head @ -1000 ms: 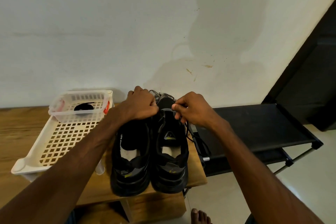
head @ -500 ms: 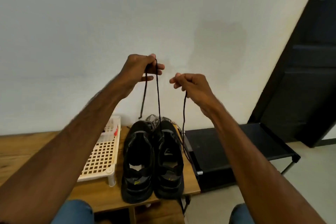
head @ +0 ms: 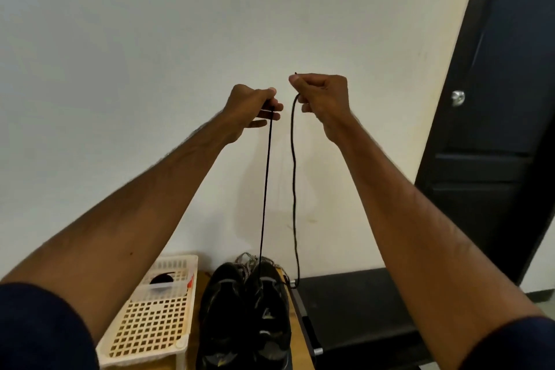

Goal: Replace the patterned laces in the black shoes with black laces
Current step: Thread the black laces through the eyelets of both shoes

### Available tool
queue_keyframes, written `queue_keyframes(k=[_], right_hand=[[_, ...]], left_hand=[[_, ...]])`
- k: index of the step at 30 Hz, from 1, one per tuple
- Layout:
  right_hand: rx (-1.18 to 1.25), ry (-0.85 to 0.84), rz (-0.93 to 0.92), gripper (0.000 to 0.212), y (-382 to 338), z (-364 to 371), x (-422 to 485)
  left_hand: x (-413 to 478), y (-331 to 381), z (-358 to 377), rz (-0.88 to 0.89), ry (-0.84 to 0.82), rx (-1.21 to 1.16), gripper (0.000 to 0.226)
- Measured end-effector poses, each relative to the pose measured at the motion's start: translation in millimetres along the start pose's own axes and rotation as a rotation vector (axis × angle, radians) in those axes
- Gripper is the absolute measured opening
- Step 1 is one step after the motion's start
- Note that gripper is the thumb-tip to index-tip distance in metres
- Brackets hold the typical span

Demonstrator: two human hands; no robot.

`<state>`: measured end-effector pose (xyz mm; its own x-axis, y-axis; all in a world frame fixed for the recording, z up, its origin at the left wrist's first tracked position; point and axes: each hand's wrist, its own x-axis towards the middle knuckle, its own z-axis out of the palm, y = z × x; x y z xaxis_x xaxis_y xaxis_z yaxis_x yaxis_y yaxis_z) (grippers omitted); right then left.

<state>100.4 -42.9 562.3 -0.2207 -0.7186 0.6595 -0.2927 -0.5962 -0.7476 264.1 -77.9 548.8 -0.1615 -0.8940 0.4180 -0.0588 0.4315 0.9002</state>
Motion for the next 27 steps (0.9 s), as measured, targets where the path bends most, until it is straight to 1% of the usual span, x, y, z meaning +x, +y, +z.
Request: queue_keyframes(k=[4,7,9,11,13,14,15,17,19,21,24,26,27], right_hand=[[0.091,0.093,-0.074,0.018,-36,7,14],[0.138,0.175,-0.142,0.016,-58,10,24],[0.138,0.211,-0.179,0.014,-62,11,28],[0.070,0.225,-0.195,0.013,-53,13,26],[-0.071,0.226,-0.184,0.014,-29,16,18],[-0.143,0.221,-0.163,0.020,-14,17,10],[-0.195,0.205,-0.129,0.027,5,18,0],[-0.259,0.164,-0.056,0.034,48,19,-25],[-0.263,0.110,0.031,0.026,91,21,-58],[-0.228,0.059,0.131,0.015,134,24,-94],[-0.198,-0.040,0.277,0.012,194,27,-143],[-0.230,-0.103,0.393,0.015,232,29,-170],[-0.269,-0.139,0.435,0.015,250,29,-182]], left_hand=[[12,18,-4,0.018,-0.062,0.026,0.033],[16,22,-10,0.066,-0.109,0.104,0.021],[17,18,-13,0.100,-0.082,0.131,0.017],[14,11,-12,0.099,-0.041,0.089,0.015],[7,-7,-8,0.062,0.009,0.087,0.020],[3,-19,-5,0.050,0.018,0.145,0.024],[-3,-37,-1,0.037,-0.001,0.222,0.027],[-16,-84,7,0.016,-0.112,0.388,0.023],[-32,-144,16,-0.066,-0.262,0.621,0.014],[-54,-205,28,-0.188,-0.370,0.829,0.015],[-93,-268,50,-0.266,-0.441,1.033,0.026],[-109,-300,60,-0.254,-0.483,1.167,0.032],[-111,-313,64,-0.242,-0.475,1.206,0.031]])
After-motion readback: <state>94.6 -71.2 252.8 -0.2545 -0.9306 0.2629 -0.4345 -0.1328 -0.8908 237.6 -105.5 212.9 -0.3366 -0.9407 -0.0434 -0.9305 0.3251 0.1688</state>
